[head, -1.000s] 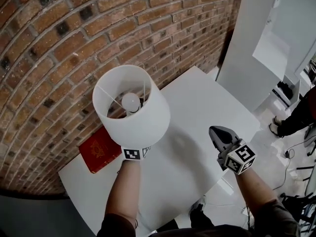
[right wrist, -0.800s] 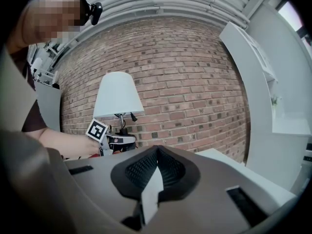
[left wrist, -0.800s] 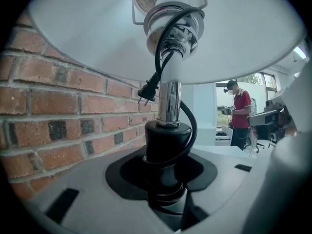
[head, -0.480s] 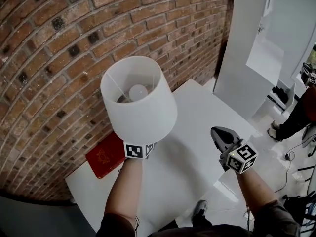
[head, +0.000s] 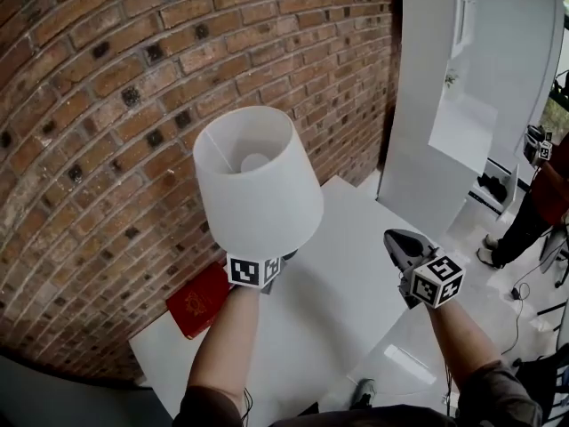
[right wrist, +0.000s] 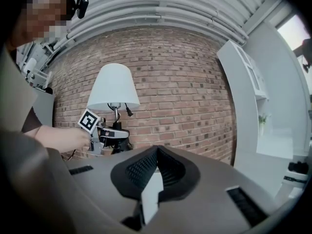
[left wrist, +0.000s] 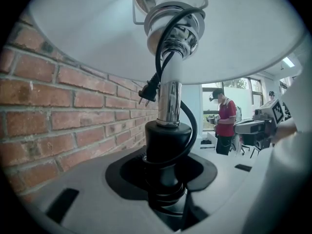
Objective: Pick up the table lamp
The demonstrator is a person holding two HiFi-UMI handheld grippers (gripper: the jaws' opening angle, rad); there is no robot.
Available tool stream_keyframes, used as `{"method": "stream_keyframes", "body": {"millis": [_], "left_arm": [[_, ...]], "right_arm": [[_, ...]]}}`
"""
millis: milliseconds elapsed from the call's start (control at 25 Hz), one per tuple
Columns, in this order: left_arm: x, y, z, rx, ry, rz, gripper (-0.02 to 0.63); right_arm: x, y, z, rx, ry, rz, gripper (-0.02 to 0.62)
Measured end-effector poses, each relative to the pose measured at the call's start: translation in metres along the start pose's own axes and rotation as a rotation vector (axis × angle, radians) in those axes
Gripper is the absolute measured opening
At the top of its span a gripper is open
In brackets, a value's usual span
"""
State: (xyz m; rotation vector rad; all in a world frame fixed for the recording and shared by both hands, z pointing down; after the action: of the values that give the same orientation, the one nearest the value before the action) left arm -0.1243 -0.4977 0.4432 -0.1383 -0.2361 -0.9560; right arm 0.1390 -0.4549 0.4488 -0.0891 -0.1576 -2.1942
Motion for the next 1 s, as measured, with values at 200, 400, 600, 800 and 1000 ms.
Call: {"method": "stream_keyframes", "body": {"millis": [200,400,600,800,1000], "left_arm": [[-0.004,0.013,-0.041,0.021,0.01,0.024,0.155],[-0.006,0.023,-0.075,0.048,0.005,0.037,0.155],[-0.005,0.032,-0.099,0.027,0.0,0.077,0.155],[-0.005,0.04,-0.136,0.032,0.004,0.097,0.155],[-0.008,0.052,-0.171,0.069,0.015,0.11,0.155]], "right_arm": [[-0.01,0.008,-0.032,-0.004,0.019,0.013,-0.006],[-0.018,0.018,-0.064,-0.024,0.04,0.033,-0.006],[-0.025,0.025,-0.093,-0.037,0.041,0.049,-0.006],[-0.03,0.03,-0.128,-0.061,0.054,0.05,-0.006],[-0.037,0.03,-0.155,-0.067,0.064,0.044,-0.006]]}}
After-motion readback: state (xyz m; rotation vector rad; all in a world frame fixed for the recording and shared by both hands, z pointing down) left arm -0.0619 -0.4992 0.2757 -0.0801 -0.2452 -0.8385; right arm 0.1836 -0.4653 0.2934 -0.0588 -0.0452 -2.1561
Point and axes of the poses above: the fingertips, and each gripper's own axes: x forward along the fingers, y to its right, z out of its underside, the point moved 3 cm from there along -x, backward along the fingers, and after that the axes turned 8 degrees about z, right-handed, at the moved point
